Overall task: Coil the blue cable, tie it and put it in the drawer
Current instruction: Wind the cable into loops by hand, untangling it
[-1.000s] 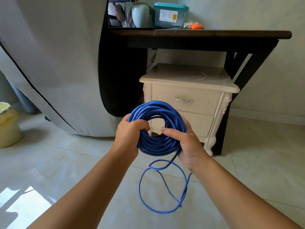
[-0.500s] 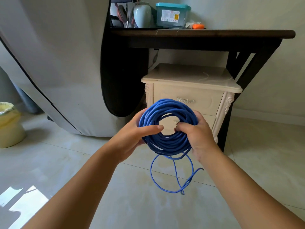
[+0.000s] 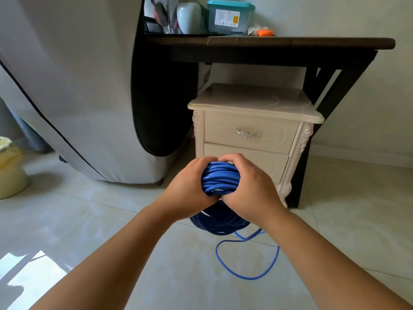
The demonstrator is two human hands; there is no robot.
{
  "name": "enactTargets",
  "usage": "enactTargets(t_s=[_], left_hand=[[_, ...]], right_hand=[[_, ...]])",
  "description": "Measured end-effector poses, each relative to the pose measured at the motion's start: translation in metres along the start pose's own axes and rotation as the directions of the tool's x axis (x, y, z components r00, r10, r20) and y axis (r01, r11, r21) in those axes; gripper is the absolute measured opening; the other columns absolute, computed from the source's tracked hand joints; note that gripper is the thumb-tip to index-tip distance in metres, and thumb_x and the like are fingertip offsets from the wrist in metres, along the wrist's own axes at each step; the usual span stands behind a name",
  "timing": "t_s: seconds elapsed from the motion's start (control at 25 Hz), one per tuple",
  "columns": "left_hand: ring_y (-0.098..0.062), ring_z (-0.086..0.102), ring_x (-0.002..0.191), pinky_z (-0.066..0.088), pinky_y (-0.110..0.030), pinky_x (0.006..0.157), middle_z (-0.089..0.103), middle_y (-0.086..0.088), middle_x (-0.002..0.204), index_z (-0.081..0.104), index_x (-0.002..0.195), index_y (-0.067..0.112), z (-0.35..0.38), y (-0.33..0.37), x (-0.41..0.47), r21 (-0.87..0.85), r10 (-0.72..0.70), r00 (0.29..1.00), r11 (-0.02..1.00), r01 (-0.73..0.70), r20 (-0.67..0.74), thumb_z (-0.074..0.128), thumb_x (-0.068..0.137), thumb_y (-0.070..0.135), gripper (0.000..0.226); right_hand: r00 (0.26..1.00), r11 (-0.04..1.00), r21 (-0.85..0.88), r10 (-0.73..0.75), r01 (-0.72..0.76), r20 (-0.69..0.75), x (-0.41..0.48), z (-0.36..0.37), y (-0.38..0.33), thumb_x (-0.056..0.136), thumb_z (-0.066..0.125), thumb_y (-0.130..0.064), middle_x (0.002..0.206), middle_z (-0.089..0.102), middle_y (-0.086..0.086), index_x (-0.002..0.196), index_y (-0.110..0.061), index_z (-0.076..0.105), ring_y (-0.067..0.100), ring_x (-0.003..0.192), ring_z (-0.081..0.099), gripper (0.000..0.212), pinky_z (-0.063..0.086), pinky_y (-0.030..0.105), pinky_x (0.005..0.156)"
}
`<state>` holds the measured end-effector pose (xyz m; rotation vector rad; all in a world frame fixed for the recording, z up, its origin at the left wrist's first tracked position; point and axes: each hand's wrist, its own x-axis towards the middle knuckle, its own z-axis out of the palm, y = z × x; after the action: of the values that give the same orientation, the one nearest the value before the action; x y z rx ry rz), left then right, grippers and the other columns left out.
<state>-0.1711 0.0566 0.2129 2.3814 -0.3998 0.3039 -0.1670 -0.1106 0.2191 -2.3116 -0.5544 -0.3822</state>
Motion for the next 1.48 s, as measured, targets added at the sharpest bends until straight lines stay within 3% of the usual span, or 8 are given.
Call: enactTargets(t_s=[0.32, 0.52, 0.68, 0.84, 1.04, 1.28, 1.36, 1.48], left_hand=[[-0.010, 0.064, 0.085, 0.057, -0.024, 0.075, 0.064, 0.007, 0.097, 0.052, 0.118, 0.024, -0.005, -0.001, 0.000, -0.079, -0.113, 0.987, 0.989, 0.122, 0.119, 0.076, 0.076, 0.009, 0.051], [-0.012, 0.067, 0.077, 0.054, -0.021, 0.066, 0.068, 0.002, 0.089, 0.059, 0.107, 0.021, -0.009, 0.000, 0.004, -0.270, -0.176, 0.984, 0.948, 0.168, -0.009, 0.075, 0.072, 0.004, 0.042], [-0.022, 0.064, 0.075, 0.052, -0.037, 0.072, 0.066, -0.006, 0.083, 0.062, 0.100, 0.016, -0.013, -0.004, 0.008, -0.602, -0.407, 0.909, 0.749, 0.276, -0.090, 0.069, 0.072, -0.004, 0.035], [-0.034, 0.057, 0.075, 0.049, -0.046, 0.073, 0.057, -0.019, 0.081, 0.059, 0.104, -0.004, -0.016, -0.013, 0.010, -0.793, -0.484, 0.875, 0.536, 0.289, -0.008, 0.064, 0.064, 0.001, 0.041], [-0.033, 0.053, 0.078, 0.045, -0.045, 0.073, 0.053, -0.016, 0.087, 0.059, 0.097, 0.001, -0.004, 0.000, 0.004, -0.859, -0.499, 0.862, 0.401, 0.317, 0.085, 0.063, 0.063, 0.003, 0.034], [-0.031, 0.057, 0.079, 0.048, -0.043, 0.077, 0.055, -0.014, 0.089, 0.055, 0.099, 0.007, -0.002, 0.003, 0.001, -0.800, -0.395, 0.907, 0.493, 0.342, 0.145, 0.065, 0.068, 0.009, 0.032], [-0.028, 0.065, 0.086, 0.053, -0.044, 0.087, 0.062, -0.016, 0.097, 0.055, 0.112, 0.003, -0.007, -0.001, 0.000, -0.717, -0.352, 0.912, 0.578, 0.390, 0.212, 0.070, 0.071, 0.014, 0.044], [-0.025, 0.066, 0.111, 0.052, -0.046, 0.100, 0.066, -0.009, 0.123, 0.053, 0.133, 0.027, -0.014, -0.004, 0.000, -0.697, -0.251, 0.933, 0.620, 0.359, 0.257, 0.074, 0.077, 0.013, 0.062]], right_hand=[[0.997, 0.996, 0.067, 0.051, -0.055, 0.053, -0.002, 0.002, -0.004, 0.069, 0.075, -0.020, 0.089, 0.056, -0.018, 0.119, -0.035, 0.047, 0.012, 0.081, 0.058, 0.059, 0.052, 0.032, 0.071], [0.989, 0.952, 0.282, 0.090, -0.121, 0.121, 0.008, -0.008, -0.003, 0.069, 0.080, -0.022, 0.103, 0.059, -0.017, 0.135, -0.045, 0.043, 0.011, 0.090, 0.065, 0.079, 0.056, 0.030, 0.081], [0.969, 0.818, 0.520, 0.193, -0.246, 0.155, 0.010, -0.013, 0.004, 0.075, 0.083, -0.024, 0.117, 0.060, -0.015, 0.135, -0.045, 0.044, -0.004, 0.096, 0.064, 0.074, 0.053, 0.019, 0.083], [0.945, 0.657, 0.684, 0.280, -0.316, 0.169, 0.001, 0.007, 0.000, 0.078, 0.081, -0.022, 0.111, 0.064, -0.021, 0.137, -0.041, 0.041, -0.009, 0.097, 0.063, 0.074, 0.051, 0.018, 0.084], [0.914, 0.453, 0.815, 0.346, -0.362, 0.214, 0.002, 0.022, 0.004, 0.074, 0.083, -0.020, 0.110, 0.070, -0.006, 0.132, -0.039, 0.051, 0.017, 0.109, 0.066, 0.070, 0.048, 0.045, 0.103], [0.892, 0.437, 0.827, 0.424, -0.352, 0.156, 0.005, 0.012, 0.008, 0.064, 0.077, -0.005, 0.085, 0.067, -0.005, 0.113, -0.029, 0.062, 0.017, 0.086, 0.065, 0.056, 0.054, 0.036, 0.084], [0.894, 0.505, 0.792, 0.433, -0.344, 0.112, 0.005, 0.009, 0.006, 0.067, 0.074, -0.002, 0.084, 0.065, -0.008, 0.110, -0.032, 0.061, 0.011, 0.079, 0.064, 0.054, 0.055, 0.033, 0.080], [0.922, 0.657, 0.687, 0.383, -0.310, 0.050, 0.008, -0.004, 0.006, 0.072, 0.072, 0.001, 0.096, 0.065, -0.012, 0.118, -0.034, 0.055, 0.003, 0.081, 0.064, 0.060, 0.049, 0.019, 0.068]])
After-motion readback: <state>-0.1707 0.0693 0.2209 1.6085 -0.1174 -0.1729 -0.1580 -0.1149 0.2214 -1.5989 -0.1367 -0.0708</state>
